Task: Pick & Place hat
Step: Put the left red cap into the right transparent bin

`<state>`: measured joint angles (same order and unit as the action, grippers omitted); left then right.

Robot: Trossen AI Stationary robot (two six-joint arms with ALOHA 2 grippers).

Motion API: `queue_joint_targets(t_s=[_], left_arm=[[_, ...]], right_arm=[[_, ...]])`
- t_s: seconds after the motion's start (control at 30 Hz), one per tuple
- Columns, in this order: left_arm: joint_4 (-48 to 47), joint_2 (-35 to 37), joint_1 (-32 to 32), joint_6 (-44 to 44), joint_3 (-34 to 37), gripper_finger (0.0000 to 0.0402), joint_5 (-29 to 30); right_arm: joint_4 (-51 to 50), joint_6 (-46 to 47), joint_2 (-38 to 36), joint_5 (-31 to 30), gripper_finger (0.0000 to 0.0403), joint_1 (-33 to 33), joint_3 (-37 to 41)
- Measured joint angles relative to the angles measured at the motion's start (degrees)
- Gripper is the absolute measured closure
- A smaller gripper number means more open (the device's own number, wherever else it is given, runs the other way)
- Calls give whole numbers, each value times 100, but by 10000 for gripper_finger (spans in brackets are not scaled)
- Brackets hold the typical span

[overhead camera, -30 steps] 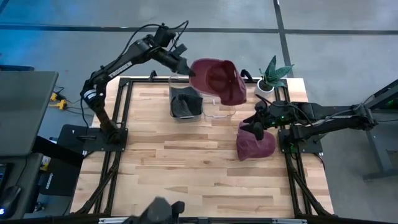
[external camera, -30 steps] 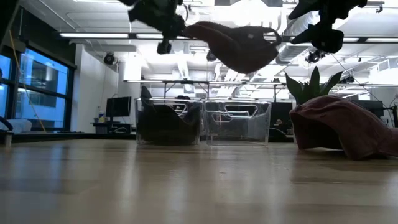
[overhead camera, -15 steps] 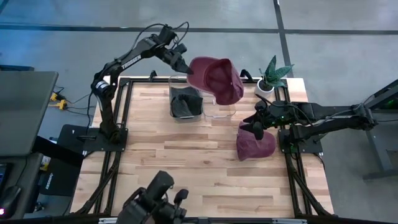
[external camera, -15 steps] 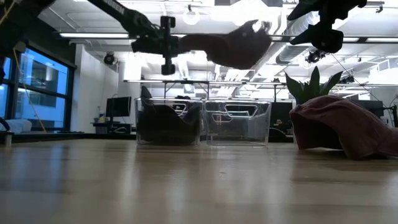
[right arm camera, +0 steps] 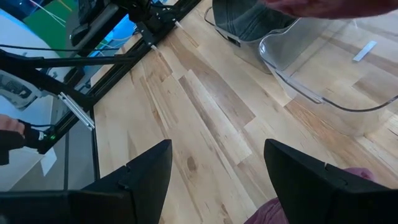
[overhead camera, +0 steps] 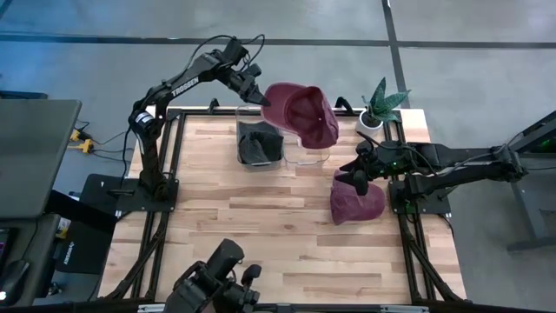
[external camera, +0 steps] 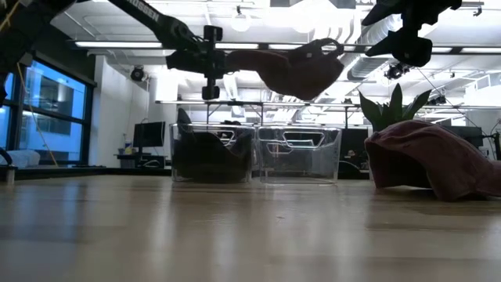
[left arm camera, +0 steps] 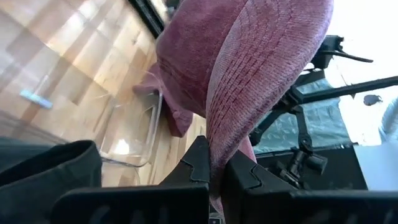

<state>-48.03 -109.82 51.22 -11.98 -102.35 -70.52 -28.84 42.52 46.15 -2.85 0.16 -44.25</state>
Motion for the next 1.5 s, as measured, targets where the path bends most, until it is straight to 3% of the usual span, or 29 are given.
queue_joint_targets(t_s=[0.27, 0.47, 0.8, 0.9, 1.03, 1.27, 1.5], left_arm=[[-374, 220, 15, 12, 0, 402, 272], [-422, 845, 2, 19, 0, 402, 896], [-663, 1765, -578, 251, -7, 402, 2391], [-659, 1845, -854, 109, -7, 402, 3017], [-699, 1827, -1135, -340, -2, 402, 3291], [-390, 1831, -1514, -715, -2, 402, 3998], [-106, 1841, -1528, -1032, -2, 402, 4021]], right_arm=[[81, -927, 0, 310, 153, -55, 0], [90, -898, 0, 301, 153, -55, 0], [545, -899, 8, -883, 153, -55, 0], [911, -556, 37, -1324, 153, -57, 0], [1528, -805, 36, -1627, 153, -57, 0], [2455, -1278, 28, -1463, 153, -56, 0], [2588, -1720, 27, -1376, 153, -55, 0]])
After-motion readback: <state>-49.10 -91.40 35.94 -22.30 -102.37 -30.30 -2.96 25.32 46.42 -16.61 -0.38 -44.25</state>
